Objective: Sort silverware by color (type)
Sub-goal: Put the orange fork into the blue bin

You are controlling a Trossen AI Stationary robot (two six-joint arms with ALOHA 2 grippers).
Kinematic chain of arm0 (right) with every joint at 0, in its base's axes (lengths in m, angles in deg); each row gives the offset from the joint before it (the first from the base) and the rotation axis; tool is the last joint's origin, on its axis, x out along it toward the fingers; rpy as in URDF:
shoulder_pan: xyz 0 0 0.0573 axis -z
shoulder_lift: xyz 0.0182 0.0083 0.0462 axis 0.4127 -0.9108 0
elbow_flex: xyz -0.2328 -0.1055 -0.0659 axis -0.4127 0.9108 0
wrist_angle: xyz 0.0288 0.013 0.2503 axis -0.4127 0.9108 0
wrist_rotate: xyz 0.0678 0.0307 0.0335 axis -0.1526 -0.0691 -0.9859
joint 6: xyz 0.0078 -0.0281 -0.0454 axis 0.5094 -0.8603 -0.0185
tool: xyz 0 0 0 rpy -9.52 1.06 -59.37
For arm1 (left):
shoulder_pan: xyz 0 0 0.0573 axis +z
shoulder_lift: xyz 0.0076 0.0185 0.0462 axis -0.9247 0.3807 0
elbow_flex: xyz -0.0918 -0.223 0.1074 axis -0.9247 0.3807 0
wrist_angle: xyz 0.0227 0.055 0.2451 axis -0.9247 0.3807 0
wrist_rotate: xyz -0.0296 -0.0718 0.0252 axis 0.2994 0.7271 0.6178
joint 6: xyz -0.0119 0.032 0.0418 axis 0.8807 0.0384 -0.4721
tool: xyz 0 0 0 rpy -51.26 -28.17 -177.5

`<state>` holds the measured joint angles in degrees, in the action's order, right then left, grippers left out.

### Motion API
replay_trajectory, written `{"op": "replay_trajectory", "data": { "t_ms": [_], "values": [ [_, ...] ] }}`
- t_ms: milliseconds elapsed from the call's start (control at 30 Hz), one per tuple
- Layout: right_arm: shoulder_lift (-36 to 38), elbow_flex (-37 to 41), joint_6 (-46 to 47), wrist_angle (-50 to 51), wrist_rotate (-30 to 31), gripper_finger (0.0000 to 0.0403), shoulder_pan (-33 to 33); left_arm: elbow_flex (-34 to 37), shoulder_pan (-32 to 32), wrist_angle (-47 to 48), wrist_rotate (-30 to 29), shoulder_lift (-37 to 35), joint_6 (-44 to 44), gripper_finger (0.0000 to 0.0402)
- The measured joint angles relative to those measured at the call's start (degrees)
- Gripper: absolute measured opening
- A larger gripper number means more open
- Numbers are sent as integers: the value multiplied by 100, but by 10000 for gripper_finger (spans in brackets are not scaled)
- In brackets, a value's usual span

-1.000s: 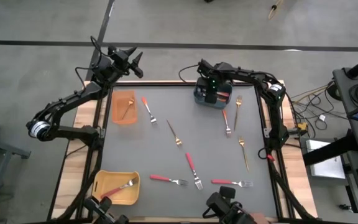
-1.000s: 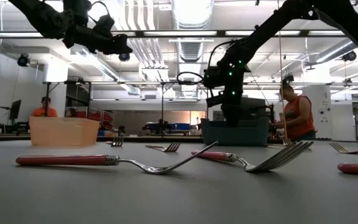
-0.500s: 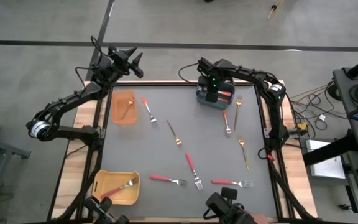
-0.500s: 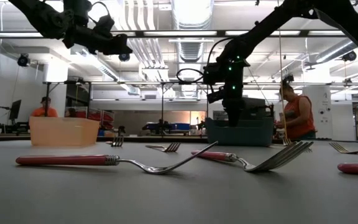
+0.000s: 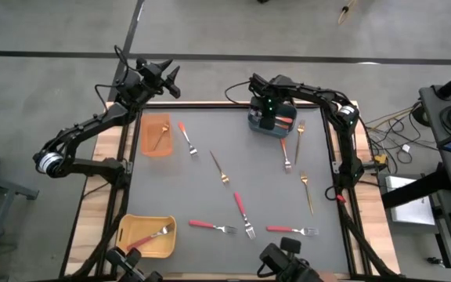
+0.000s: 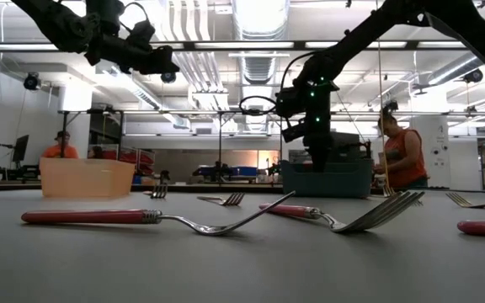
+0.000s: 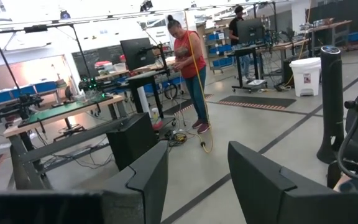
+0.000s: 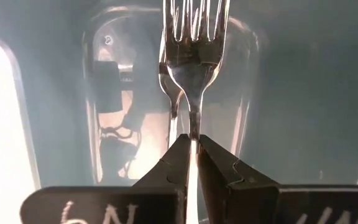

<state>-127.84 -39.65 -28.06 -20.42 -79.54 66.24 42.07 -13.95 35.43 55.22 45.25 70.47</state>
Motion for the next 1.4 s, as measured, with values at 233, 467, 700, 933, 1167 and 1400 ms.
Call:
{"op": "replay_trajectory", "data": {
  "t_ms": [233,467,700,933,1167,1400],
  "values": [
    [2,2,207,6,-2,13,0,0,0,37,2,0,0,149],
    [1,-53,499,77,-1,13,0,0,0,66,0,0,0,149],
    [2,-444,613,391,-2,13,0,0,0,66,1,-1,0,149],
    [2,-542,592,606,-2,13,0,0,0,66,1,0,0,149],
    [0,-542,546,753,-2,13,0,0,0,65,2,-1,0,149],
    [-11,-542,484,924,-4,13,0,0,0,66,1,-1,0,149]
  ]
}}
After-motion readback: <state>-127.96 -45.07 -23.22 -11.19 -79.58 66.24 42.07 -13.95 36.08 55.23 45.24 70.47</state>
